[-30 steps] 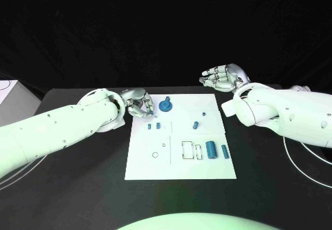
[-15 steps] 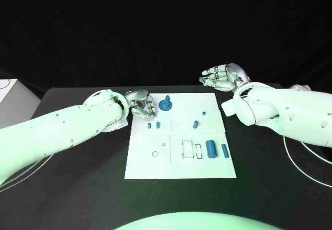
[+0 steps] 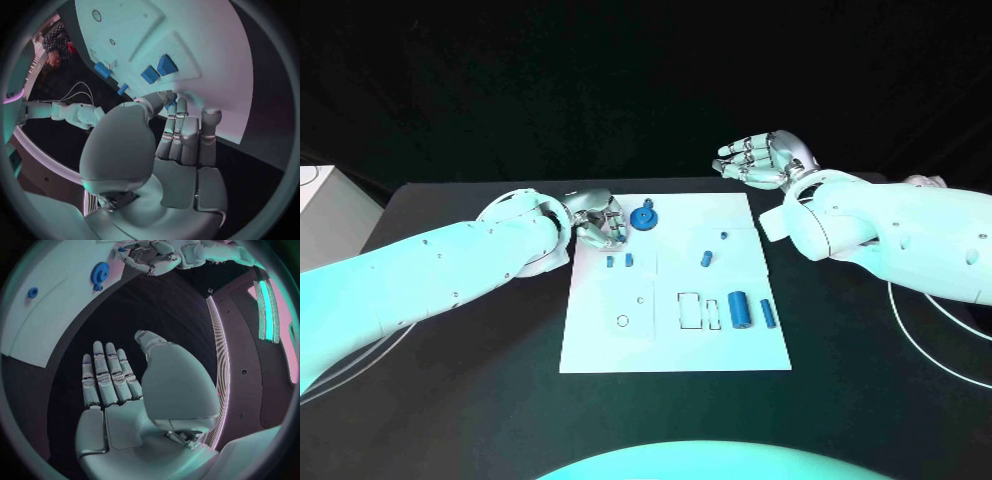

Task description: Assemble the parts on the task board

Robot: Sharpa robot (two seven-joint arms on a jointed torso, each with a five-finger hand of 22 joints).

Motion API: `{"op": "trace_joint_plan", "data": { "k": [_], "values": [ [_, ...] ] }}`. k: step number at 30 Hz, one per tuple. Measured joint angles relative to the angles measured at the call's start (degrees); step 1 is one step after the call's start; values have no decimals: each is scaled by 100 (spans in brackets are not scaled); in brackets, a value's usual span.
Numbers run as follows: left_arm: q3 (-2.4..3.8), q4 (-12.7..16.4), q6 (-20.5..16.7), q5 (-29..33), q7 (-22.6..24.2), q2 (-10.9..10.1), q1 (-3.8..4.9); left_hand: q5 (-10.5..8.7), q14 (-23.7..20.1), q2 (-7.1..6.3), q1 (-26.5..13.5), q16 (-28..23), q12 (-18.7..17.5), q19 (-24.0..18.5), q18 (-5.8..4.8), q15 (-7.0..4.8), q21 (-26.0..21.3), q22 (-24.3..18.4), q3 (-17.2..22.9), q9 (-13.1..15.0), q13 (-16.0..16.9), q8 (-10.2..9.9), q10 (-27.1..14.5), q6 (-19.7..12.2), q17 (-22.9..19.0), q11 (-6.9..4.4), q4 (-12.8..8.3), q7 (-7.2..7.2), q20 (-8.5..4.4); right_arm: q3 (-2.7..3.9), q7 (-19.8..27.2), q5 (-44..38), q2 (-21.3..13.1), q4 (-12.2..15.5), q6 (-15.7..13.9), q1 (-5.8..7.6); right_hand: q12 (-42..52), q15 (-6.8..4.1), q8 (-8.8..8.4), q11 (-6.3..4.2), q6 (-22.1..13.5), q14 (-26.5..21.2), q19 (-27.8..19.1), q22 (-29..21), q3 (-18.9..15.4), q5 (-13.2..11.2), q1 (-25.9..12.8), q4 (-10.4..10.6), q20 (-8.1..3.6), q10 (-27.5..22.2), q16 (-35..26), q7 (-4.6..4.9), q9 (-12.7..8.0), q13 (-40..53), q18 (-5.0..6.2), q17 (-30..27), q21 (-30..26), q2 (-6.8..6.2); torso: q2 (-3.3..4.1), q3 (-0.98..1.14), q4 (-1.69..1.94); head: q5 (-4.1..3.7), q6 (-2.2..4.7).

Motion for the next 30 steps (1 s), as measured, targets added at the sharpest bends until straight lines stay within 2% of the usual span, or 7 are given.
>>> {"op": "trace_joint_plan", "data": {
  "k": [30],
  "values": [
    [-8,-135,174,-20,-32,106,7,0,0,-16,-15,0,-47,0,0,0,0,-1,-9,0,1,-53,41,43,2,0,-9,-1,0,0,-16,-19,-6,10,27,0,-21,0,0,0,0,0,-21,-10,0,0,0,0,21,0,0,0,-10,0,0,-12,0,0,-2,-1,-2,-15,-21]
  ]
}}
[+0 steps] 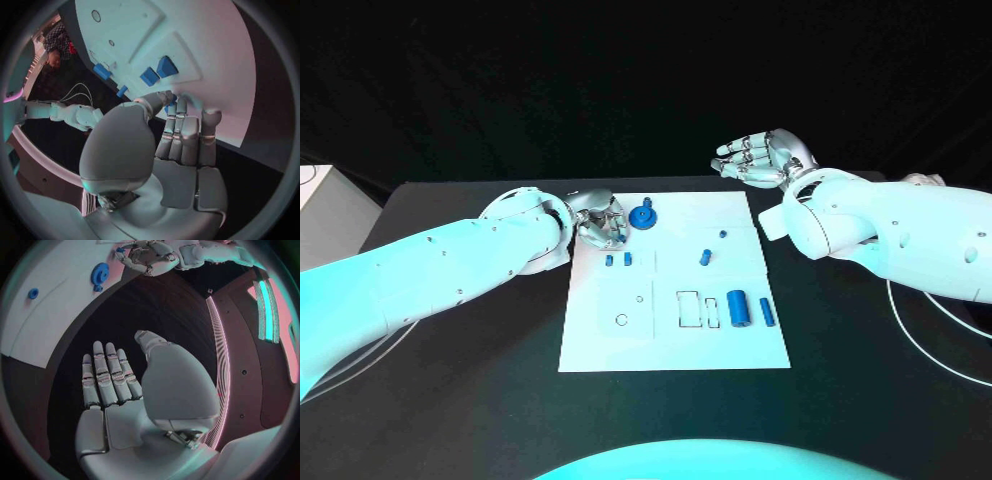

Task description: Assemble the parts on the task board

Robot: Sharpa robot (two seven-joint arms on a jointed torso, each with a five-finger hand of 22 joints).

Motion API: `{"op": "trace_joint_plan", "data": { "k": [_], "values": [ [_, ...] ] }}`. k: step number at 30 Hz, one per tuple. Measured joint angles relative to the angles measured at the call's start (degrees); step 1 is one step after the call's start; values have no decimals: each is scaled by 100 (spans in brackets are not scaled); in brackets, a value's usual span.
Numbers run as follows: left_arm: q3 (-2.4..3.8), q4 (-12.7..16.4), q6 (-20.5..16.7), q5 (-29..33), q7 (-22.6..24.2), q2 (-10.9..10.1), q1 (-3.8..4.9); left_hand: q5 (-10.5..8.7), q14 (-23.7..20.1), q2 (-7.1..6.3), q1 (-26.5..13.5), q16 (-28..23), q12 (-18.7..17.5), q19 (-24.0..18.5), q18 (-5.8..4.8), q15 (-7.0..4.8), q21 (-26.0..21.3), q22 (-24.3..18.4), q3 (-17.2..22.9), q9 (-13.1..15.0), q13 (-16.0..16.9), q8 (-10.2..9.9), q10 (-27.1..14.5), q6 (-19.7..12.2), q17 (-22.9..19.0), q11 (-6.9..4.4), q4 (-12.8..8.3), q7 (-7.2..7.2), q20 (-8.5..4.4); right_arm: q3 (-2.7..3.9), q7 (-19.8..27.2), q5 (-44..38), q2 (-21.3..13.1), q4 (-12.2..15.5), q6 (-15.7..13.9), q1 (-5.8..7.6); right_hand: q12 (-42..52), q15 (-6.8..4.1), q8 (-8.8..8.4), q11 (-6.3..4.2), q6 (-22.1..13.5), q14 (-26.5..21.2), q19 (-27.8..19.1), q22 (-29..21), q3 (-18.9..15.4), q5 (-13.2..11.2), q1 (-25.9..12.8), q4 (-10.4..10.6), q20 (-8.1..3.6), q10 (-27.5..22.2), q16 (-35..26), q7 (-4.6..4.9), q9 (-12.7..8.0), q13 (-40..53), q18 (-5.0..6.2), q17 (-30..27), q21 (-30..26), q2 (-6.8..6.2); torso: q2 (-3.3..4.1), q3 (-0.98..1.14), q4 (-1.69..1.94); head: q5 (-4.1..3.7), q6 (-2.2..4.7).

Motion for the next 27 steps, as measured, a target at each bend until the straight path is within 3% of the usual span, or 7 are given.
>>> {"op": "trace_joint_plan", "data": {
  "k": [8,19,27],
  "values": [
    [-4,12,7,-12,-10,-13,-2,0,0,0,0,0,-87,0,0,0,0,-18,-6,0,-11,-26,0,-1,-21,0,-6,0,0,0,-3,-3,-4,0,5,0,0,0,0,0,0,0,0,0,0,0,0,0,0,0,0,0,0,0,0,0,0,0,-6,-4,3,-4,5],
    [-27,44,-50,-18,-11,-56,-34,1,-41,-81,-82,0,-303,-21,0,41,-24,-49,-6,-210,-17,-551,-12,-570,-110,53,-38,86,21,0,-7,-9,-8,-2,10,0,0,0,0,0,0,0,-12,1,0,0,-17,0,-13,0,0,0,-5,0,-1,-7,0,17,-1,-4,2,2,21],
    [-30,49,-108,-9,-10,-67,-44,1,-41,-104,-104,22,-353,-21,0,41,-24,-48,-6,-252,-4,-646,-11,-657,-135,52,-38,102,21,0,-28,-22,-7,-11,21,0,0,0,0,0,0,0,-12,1,0,0,-24,0,-12,0,0,0,-5,0,0,-9,0,24,-1,-4,0,0,29]
  ]
}}
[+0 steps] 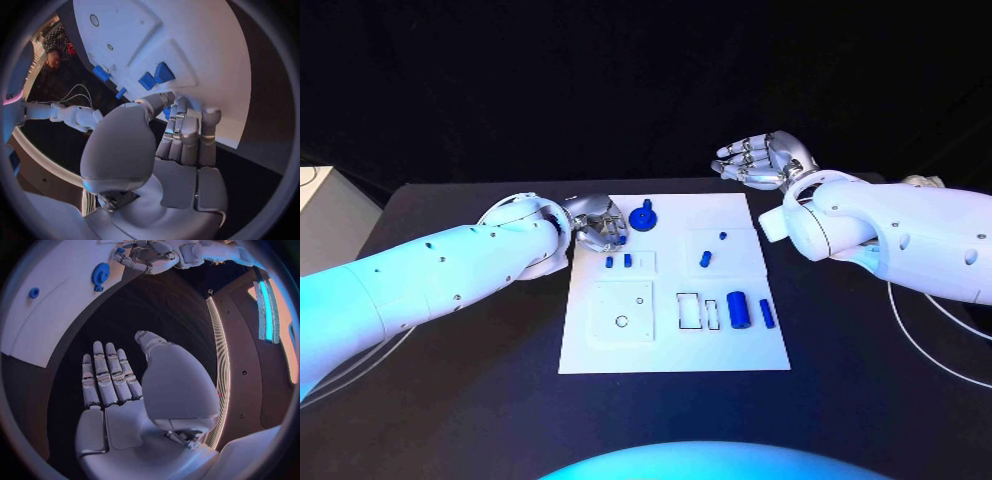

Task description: Assemble the parts on the task board

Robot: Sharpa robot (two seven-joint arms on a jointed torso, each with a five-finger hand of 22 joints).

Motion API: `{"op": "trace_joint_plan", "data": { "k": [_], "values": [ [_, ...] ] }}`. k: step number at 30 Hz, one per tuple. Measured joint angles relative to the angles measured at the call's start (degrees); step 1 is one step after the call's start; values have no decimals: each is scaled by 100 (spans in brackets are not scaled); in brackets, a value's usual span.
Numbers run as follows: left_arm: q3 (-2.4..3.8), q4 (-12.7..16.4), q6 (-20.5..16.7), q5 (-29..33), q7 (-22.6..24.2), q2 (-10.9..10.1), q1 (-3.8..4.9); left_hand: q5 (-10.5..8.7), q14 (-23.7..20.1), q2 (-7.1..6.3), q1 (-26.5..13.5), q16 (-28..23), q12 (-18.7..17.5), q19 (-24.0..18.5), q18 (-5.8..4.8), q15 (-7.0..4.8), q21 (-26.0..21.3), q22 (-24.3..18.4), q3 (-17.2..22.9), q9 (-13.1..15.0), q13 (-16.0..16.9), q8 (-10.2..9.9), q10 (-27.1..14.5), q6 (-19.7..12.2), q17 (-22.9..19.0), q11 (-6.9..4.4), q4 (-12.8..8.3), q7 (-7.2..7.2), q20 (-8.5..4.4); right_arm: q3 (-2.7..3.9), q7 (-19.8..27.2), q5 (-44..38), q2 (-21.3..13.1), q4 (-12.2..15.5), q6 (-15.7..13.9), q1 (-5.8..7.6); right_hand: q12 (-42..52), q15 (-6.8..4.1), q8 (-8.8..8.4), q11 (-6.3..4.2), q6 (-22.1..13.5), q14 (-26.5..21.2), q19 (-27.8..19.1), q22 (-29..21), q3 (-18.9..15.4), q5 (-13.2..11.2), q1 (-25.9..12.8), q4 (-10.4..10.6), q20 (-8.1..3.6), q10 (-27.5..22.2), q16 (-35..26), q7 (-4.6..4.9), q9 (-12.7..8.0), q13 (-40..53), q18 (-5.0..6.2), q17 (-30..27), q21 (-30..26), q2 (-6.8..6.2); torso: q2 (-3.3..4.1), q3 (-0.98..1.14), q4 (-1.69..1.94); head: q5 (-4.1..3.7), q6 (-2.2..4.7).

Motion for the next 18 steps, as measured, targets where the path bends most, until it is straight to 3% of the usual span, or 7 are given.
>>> {"op": "trace_joint_plan", "data": {
  "k": [3,7,10,15,18],
  "values": [
    [0,-1,-12,6,0,-19,-1,0,0,-23,-23,0,0,0,0,0,0,0,0,-12,7,-22,0,-33,-6,0,0,-7,0,0,-32,-14,-6,-11,17,0,0,0,0,0,0,0,104,10,0,-26,0,0,-25,0,0,0,-10,0,0,-12,28,0,0,0,1,-1,4],
    [7,3,-31,16,-2,-61,-7,0,-21,-23,-23,0,-28,0,0,21,-26,0,-16,-47,24,-97,0,-152,-35,0,-16,-2,0,0,-91,-84,-23,-31,65,0,-40,-55,0,-31,47,118,894,134,58,-224,45,-106,-23,31,9,31,-43,0,0,-27,279,36,-1,0,1,-4,11],
    [17,17,-50,24,-5,-113,-15,0,-21,-23,-23,0,-28,0,0,21,-26,0,-16,-55,29,-122,0,-184,-44,0,-16,0,0,0,-151,-208,-48,-35,143,0,-67,-122,0,-74,140,331,1462,219,197,-395,219,-246,-99,74,122,45,-66,0,0,-37,577,-2,-1,0,1,-4,24],
    [34,65,-85,41,-9,-222,-29,0,-21,-23,-23,0,-31,0,0,21,-26,0,-16,-60,48,-122,12,-184,-43,12,-16,0,0,0,-265,-570,-107,-44,391,0,-54,-369,82,-256,379,1019,2184,344,563,-548,391,-527,-372,363,479,77,-81,0,-1,130,999,-59,-1,0,1,-11,42],
    [54,131,-121,85,-5,-333,-38,0,-21,-23,-23,0,-40,3,1,21,-26,1,-16,-60,70,-122,21,-165,-28,20,-15,18,3,0,-355,-939,-155,-44,620,0,46,-639,191,-441,679,1761,2755,588,769,-638,394,-675,-670,778,877,-32,-71,5,-1,401,1489,-63,-1,-2,1,-24,59]
  ]
}}
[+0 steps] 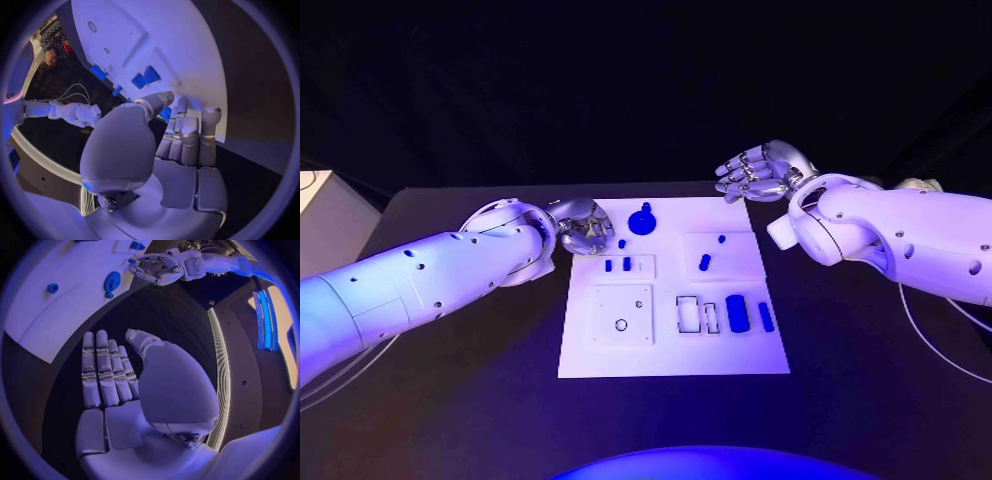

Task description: Assemble the parts on the task board

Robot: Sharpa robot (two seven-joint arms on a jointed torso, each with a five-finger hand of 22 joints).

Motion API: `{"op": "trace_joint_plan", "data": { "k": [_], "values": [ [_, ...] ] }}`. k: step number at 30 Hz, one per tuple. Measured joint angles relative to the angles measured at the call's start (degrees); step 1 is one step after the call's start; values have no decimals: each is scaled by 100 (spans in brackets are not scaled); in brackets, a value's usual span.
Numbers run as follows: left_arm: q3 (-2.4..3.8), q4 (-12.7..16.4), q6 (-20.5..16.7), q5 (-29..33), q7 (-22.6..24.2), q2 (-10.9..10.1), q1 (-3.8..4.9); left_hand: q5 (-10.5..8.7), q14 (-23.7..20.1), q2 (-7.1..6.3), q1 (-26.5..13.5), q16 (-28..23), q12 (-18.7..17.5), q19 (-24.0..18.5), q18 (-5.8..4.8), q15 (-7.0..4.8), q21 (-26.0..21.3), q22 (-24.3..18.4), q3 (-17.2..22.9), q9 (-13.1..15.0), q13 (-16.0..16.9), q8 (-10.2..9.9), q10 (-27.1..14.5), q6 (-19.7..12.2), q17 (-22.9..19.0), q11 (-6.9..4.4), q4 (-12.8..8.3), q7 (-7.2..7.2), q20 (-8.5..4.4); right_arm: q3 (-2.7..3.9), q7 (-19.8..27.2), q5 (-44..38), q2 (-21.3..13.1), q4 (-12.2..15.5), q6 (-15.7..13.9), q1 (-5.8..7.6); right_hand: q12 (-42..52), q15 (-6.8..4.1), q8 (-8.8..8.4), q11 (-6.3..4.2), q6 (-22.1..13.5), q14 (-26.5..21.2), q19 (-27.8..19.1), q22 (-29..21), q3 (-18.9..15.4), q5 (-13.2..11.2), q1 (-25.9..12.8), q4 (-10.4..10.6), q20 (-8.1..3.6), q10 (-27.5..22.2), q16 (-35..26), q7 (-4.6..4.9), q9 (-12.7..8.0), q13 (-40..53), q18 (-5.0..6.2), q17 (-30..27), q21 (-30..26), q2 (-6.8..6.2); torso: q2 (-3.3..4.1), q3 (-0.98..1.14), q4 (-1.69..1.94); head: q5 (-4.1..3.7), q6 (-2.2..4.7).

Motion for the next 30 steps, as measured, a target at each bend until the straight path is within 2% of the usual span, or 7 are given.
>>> {"op": "trace_joint_plan", "data": {
  "k": [3,9,14,20,23,25,30],
  "values": [
    [26,74,-67,74,37,-105,-2,0,-31,0,0,0,41,-27,-1,3,-48,-61,-16,0,35,0,43,61,-73,-1,-16,18,37,0,-91,-435,-46,5,232,0,-28,-145,1,-96,114,385,204,254,62,0,-1,-111,-177,174,230,-83,0,0,-1,242,405,-1,-1,-2,1,-9,14],
    [44,216,-197,221,162,-169,-2,0,-199,0,0,-25,57,-209,-1,43,-173,-221,-42,-2,83,0,-85,117,-310,44,-42,32,49,-1,-231,-1074,-75,16,524,-3,-165,-262,-60,-162,227,844,327,736,116,0,-88,-245,-344,340,608,-116,-42,-1,-1,716,1092,-49,-7,-2,8,-19,26],
    [49,336,-283,308,283,-191,-2,0,-246,34,65,29,766,-251,0,41,-180,-197,-119,-60,481,1,-478,165,-315,40,-119,-7,78,-1,-326,-1487,-81,45,663,-10,-226,-321,-114,-210,343,966,235,1202,233,1,-224,-362,-436,508,1084,-148,-66,-1,-1,1253,1686,-54,-2,-4,4,-9,46],
    [51,402,-375,363,415,-196,-3,0,14,96,45,254,1682,-172,0,-47,-99,-41,-159,-60,963,72,-657,464,188,-84,-110,-64,0,-4,-412,-1837,-89,77,754,-21,-247,-332,-137,-215,368,976,211,1404,265,-20,-290,-394,-453,513,1348,-174,-71,-1,-1,1527,1922,-45,3,-1,3,1,48],
    [51,413,-407,384,467,-190,-3,-56,267,123,17,391,2080,-30,-1,-96,-15,71,-184,-28,1166,170,-699,649,642,-125,-85,-111,-36,-4,-443,-1937,-87,80,775,-27,-247,-332,-142,-215,368,975,193,1454,289,-20,-304,-418,-435,513,1421,-174,-71,-1,-1,1598,1973,-59,5,2,2,2,43],
    [51,413,-419,392,490,-178,-3,-69,415,123,17,461,2293,52,-90,-123,23,140,-214,-13,1274,205,-710,706,913,-136,-55,-144,-55,-4,-461,-1983,-83,82,784,-31,-246,-332,-142,-215,368,975,190,1471,288,-20,-314,-418,-437,513,1435,-174,-71,-1,-1,1623,1980,-49,6,2,2,3,36],
    [51,385,-427,396,516,-116,-4,-86,753,123,17,610,3047,261,-90,-192,126,312,-207,5,1705,258,-781,782,1605,-232,-15,-203,-128,-4,-489,-2074,-72,87,794,-43,-246,-332,-142,-215,368,975,172,1494,289,-20,-327,-418,-455,513,1477,-174,-71,-1,-2,1661,2017,-36,6,5,0,10,29]
  ]
}}
